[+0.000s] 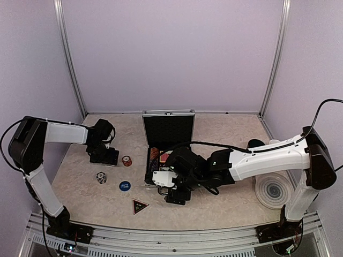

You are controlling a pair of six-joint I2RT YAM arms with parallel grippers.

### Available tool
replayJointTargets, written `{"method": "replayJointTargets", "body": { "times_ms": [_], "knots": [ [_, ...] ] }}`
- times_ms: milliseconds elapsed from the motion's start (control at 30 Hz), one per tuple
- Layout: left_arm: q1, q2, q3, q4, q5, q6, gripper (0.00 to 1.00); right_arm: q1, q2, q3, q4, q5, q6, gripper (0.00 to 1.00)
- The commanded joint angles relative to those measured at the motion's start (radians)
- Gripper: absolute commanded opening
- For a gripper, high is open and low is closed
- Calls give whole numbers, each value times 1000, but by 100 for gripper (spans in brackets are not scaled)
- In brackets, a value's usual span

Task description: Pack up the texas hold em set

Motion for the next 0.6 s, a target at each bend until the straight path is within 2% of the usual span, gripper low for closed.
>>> {"method": "replayJointTargets", "body": {
  "times_ms": [0, 233, 467, 567],
  "knots": [
    [13, 30, 28, -2, 20, 4, 83, 1, -31, 1, 14, 0, 7, 84],
    [21, 48, 29, 3, 31, 7, 75, 1, -29, 6, 19, 2, 1, 83],
    [23, 51, 25, 9, 50, 10, 60, 1, -27, -4, 23, 3, 5, 83],
    [24, 52, 25, 11, 54, 11, 57, 2, -30, -1, 22, -2, 11, 83]
  ]
}}
